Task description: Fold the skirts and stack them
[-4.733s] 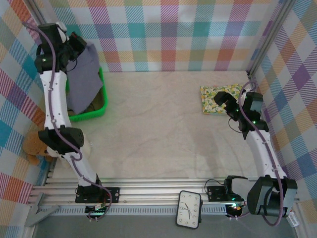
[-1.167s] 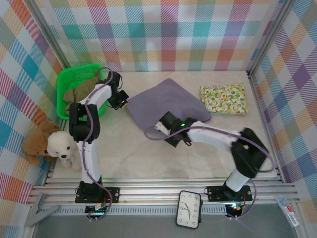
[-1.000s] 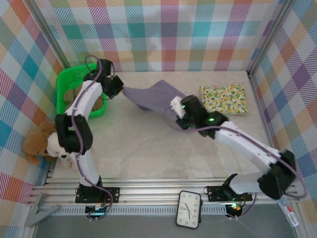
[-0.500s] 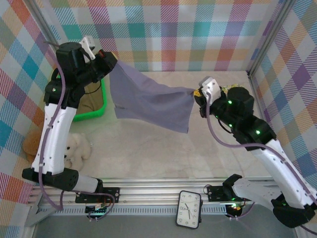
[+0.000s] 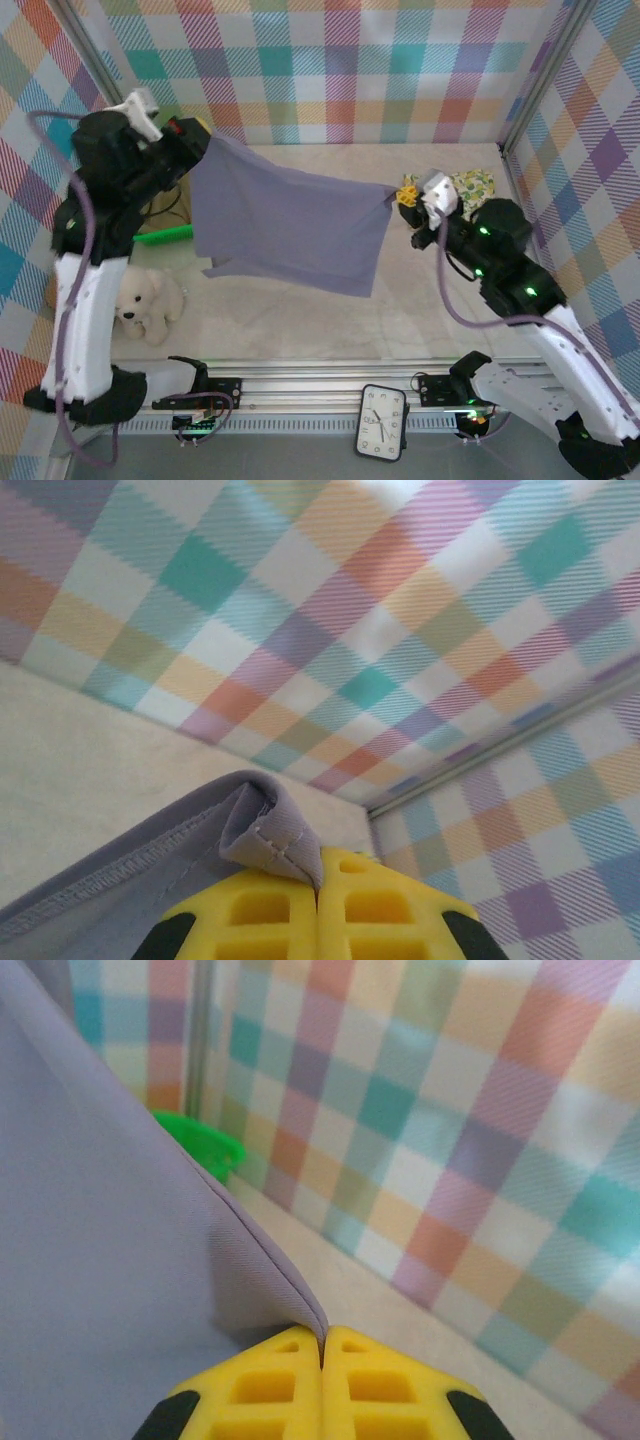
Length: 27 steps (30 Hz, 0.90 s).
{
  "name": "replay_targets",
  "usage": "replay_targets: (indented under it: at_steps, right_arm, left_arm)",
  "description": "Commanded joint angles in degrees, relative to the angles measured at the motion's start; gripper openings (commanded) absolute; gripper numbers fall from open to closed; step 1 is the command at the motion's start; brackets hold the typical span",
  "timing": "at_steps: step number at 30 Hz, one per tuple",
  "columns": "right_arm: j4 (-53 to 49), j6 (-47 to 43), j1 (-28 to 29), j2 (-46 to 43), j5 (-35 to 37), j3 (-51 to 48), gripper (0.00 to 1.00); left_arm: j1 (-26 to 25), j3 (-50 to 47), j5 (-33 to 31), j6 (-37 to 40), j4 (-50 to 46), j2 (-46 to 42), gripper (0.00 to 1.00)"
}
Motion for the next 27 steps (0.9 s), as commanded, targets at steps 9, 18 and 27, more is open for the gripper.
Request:
replay_targets:
  at_steps: [9,18,27]
  right_arm:
    - [0.17,11.05,-19.39,42.21,-9.31,13.61,0.26]
    - [-2.84,35.95,-19.24,44.29,-9.05,13.44,0.99]
    - [7.11,49.77,-18.61,41.05,-21.08,2.11,0.99]
  left_arm:
    - [4.81,26.22,-2.85,0.82,-7.39,48.42,0.48]
    - [-0.78,23.98,-0.47,2.18,-11.42,50.29,1.0]
    - [-3.67,-9.11,10.58,-2.92,2.83,35.84,1.0]
